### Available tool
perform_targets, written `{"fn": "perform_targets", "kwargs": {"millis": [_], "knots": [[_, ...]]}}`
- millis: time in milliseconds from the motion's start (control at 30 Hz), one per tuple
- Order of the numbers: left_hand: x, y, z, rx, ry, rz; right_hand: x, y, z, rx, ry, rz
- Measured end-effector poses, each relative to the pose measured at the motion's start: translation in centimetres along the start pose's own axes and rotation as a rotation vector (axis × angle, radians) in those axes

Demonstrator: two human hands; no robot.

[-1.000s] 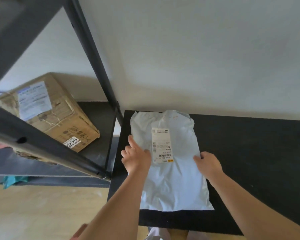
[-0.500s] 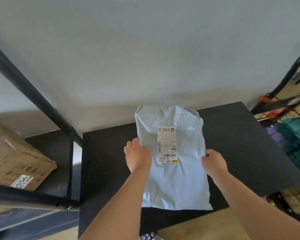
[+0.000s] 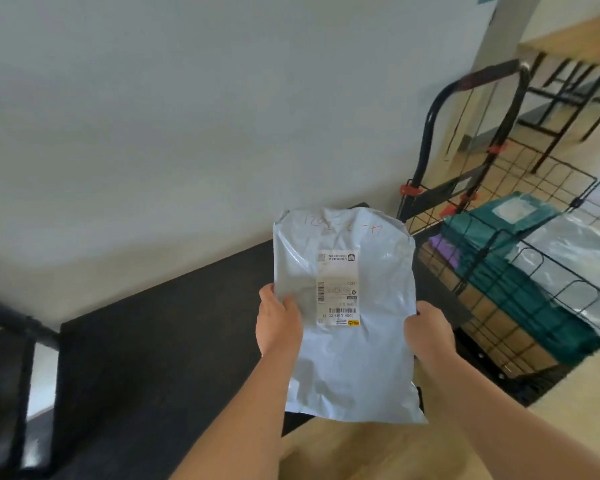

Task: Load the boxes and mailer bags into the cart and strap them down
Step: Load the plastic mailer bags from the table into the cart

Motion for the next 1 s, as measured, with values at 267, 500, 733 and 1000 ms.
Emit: {"fn": "perform_targets", "kwargs": {"millis": [267, 500, 733, 1000], "knots": [[-7.1, 5.7, -8.9, 0.099, -0.165, -0.050, -7.2, -6.4, 8.4, -0.084, -0.238, -0.164], [-14.2, 10.0, -17.3, 0.123, -0.173, -0.170, -12.4, -13.0, 14.4, -0.175, -0.236, -0.153], [-20.6, 13.2, -23.9, 0.114, -0.151, -0.307, -16.0, -17.7, 19.5, -0.251, -0.249, -0.160], [-28.5, 14.3, -30.9, 0.108, -0.133, -0.465, -18.3, -23.6, 23.2, -0.294, -0.237, -0.204]]}}
Point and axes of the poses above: each hand's wrist, its own y-axis away from the middle knuckle, its own z-axis out of the back of the hand, x = y × z, the point moved 6 cm from there along -y, towards the middle knuckle, and after that the axes turned 11 degrees about -x, right-handed, at the moved point
